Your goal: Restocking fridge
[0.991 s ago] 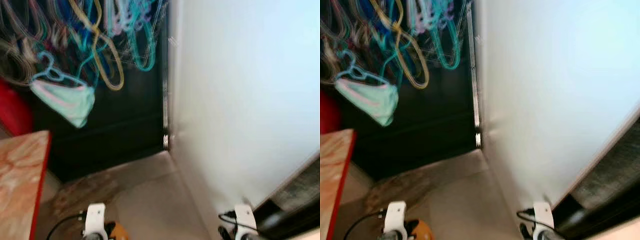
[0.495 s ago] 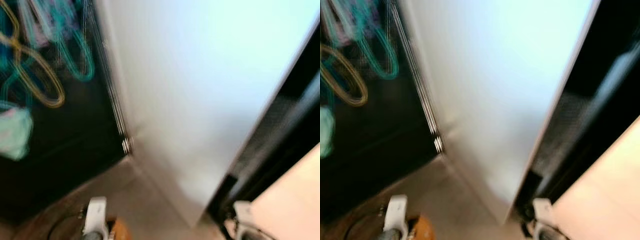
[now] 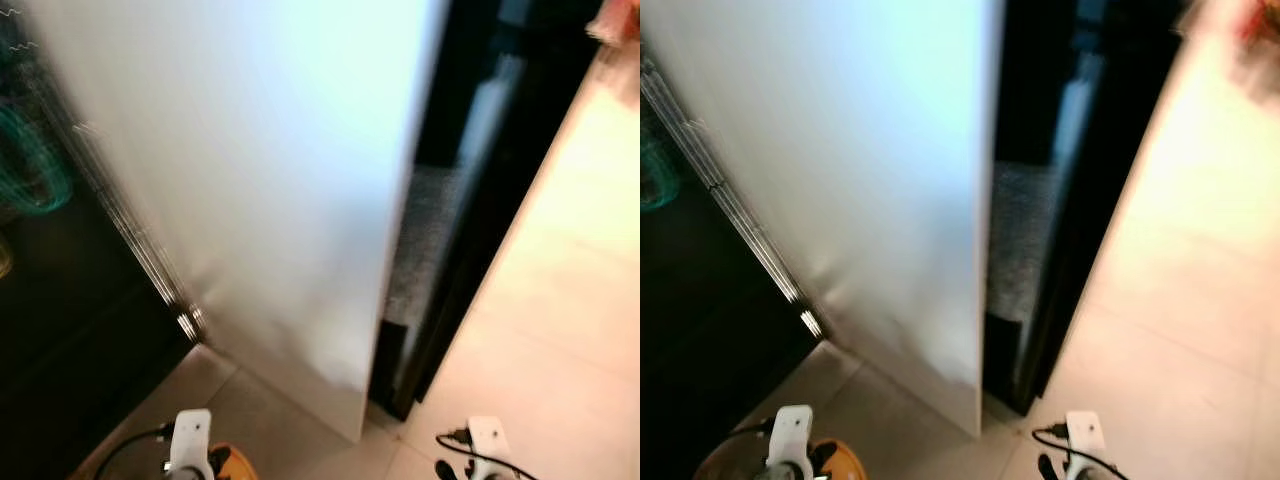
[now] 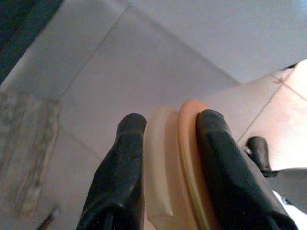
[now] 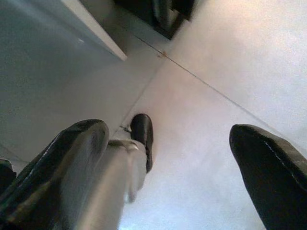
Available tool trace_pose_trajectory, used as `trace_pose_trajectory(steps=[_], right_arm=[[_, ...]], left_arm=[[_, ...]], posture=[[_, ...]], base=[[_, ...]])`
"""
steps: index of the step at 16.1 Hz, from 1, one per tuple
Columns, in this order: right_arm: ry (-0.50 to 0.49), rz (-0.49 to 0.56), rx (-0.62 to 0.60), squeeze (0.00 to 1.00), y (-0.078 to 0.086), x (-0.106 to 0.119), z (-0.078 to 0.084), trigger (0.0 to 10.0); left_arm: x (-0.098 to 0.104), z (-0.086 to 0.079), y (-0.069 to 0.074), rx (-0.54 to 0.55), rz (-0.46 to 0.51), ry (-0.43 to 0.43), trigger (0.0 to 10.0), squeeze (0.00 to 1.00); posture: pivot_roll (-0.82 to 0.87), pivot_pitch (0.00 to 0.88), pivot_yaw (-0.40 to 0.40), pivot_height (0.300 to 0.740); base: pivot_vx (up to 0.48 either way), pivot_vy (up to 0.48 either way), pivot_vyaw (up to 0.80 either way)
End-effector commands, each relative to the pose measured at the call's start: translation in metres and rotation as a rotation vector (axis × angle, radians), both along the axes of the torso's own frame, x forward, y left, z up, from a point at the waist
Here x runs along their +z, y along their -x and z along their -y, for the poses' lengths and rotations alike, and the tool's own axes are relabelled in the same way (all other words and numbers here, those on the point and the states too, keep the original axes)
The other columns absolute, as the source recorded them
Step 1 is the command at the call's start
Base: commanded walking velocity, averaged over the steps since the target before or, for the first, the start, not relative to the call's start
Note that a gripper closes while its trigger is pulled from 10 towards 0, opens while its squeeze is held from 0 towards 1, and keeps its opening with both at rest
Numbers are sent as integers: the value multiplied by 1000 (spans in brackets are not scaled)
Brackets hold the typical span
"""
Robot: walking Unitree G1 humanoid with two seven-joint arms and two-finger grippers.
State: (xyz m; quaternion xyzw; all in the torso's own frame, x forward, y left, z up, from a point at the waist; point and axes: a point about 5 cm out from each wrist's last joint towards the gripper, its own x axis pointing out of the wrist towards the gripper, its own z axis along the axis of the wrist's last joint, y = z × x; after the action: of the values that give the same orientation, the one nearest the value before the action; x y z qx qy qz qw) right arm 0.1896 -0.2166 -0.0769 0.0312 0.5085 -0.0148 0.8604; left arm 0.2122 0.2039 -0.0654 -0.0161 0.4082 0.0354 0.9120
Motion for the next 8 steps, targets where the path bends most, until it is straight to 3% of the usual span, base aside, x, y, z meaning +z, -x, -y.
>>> trace_pose_trajectory(steps=[1, 7, 8], right_arm=[[-9, 18, -6, 0, -3, 1, -4, 10000], [18, 34, -44, 0, 5, -4, -5, 10000], [25, 45, -59, 0, 6, -4, -5, 10000]], left_arm=[[-3, -6, 6, -12, -32, -19, 10000, 0], [-8, -6, 15, -41, -68, -45, 10000, 0], [-8, -6, 16, -39, -69, -43, 10000, 0]], posture=[[-41, 32, 74, 740], [-45, 0, 84, 740], [-45, 0, 85, 740]], base=[[0, 0, -750], [0, 0, -727], [0, 0, 0]])
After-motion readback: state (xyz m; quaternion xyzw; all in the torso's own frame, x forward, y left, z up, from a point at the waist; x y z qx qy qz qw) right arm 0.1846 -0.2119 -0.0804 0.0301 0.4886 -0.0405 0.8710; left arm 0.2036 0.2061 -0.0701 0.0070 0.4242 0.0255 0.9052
